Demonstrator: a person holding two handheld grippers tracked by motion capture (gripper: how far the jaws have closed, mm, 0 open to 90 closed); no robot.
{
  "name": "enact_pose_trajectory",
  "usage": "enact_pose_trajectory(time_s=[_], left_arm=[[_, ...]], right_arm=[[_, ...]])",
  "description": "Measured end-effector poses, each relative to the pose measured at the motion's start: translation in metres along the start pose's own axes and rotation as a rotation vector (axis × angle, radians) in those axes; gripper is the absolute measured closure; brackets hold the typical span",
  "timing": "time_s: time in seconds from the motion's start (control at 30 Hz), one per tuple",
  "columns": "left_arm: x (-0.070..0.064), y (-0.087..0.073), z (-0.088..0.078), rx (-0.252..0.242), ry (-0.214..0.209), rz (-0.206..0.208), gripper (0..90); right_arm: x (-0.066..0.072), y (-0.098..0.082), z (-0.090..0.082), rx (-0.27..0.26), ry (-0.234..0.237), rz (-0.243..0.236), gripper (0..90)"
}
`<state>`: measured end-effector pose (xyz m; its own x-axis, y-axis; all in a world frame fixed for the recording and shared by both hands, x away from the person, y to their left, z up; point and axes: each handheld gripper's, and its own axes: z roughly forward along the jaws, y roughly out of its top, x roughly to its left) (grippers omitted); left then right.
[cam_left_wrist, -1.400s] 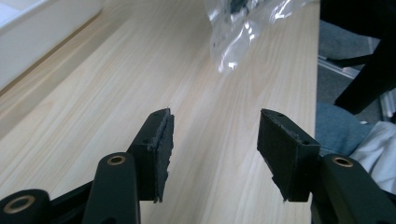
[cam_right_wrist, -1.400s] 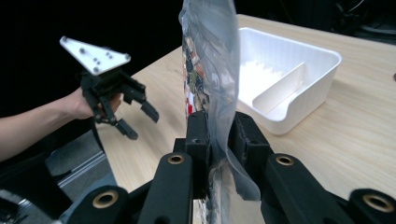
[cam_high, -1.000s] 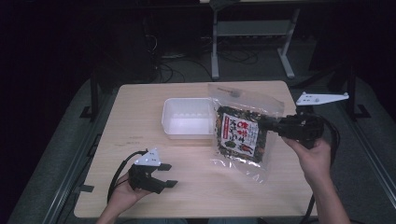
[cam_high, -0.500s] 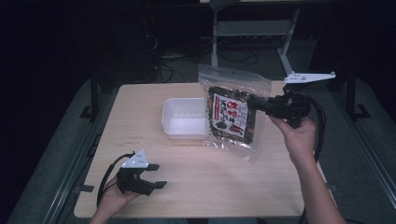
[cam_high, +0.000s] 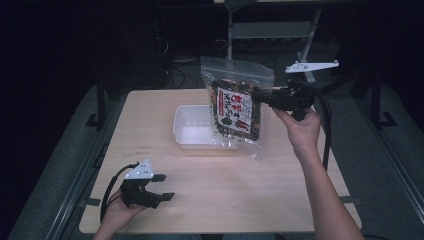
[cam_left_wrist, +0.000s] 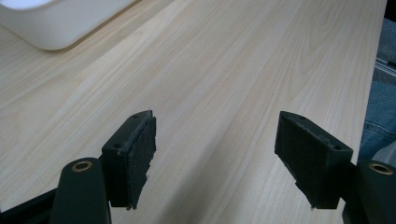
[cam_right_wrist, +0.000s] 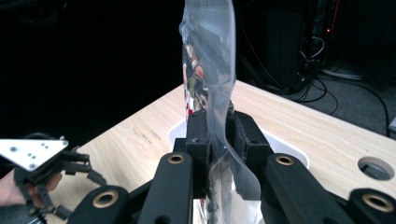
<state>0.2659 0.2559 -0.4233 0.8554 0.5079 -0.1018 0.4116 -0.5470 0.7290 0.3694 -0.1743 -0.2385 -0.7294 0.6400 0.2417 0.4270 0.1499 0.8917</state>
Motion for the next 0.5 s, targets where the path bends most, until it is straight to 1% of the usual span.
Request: enact_pose_trajectory(time_s=[0.03,0.1,0.13,0.23,0.27,0.33,0.4,0.47,0.5], left_arm=[[0.000,0.000,0.000,0.001,0.001,0.001,28.1],[0.001,-0.001,0.000,0.003,0.009,-0.003,27.2],[0.001,-0.001,0.000,0.003,0.009,-0.003,27.2],[0.001,-0.003,0.000,0.006,0.019,-0.006,26.8],[0.001,-0.003,-0.001,0.007,0.017,-0.005,26.7],[0.001,-0.004,-0.002,0.005,0.018,-0.008,26.7],[0.001,-0.005,-0.002,0.005,0.018,-0.011,26.7],[0.002,-0.006,-0.003,0.007,0.022,-0.010,26.7],[0.002,-0.007,-0.003,0.010,0.027,-0.012,26.7]], right_arm=[[0.000,0.000,0.000,0.000,0.000,0.000,77.3],[0.001,0.007,0.009,-0.009,-0.002,-0.001,77.3],[0.001,0.007,0.009,-0.009,-0.002,-0.001,77.3],[0.003,0.012,0.018,-0.029,-0.013,-0.014,77.3],[0.003,0.014,0.024,-0.038,-0.024,-0.016,77.3],[0.003,0.017,0.033,-0.040,-0.026,-0.010,77.3],[0.002,0.018,0.035,-0.041,-0.026,-0.009,77.3],[0.002,0.021,0.044,-0.044,-0.034,-0.010,77.3],[0.003,0.023,0.051,-0.047,-0.040,-0.016,77.3]])
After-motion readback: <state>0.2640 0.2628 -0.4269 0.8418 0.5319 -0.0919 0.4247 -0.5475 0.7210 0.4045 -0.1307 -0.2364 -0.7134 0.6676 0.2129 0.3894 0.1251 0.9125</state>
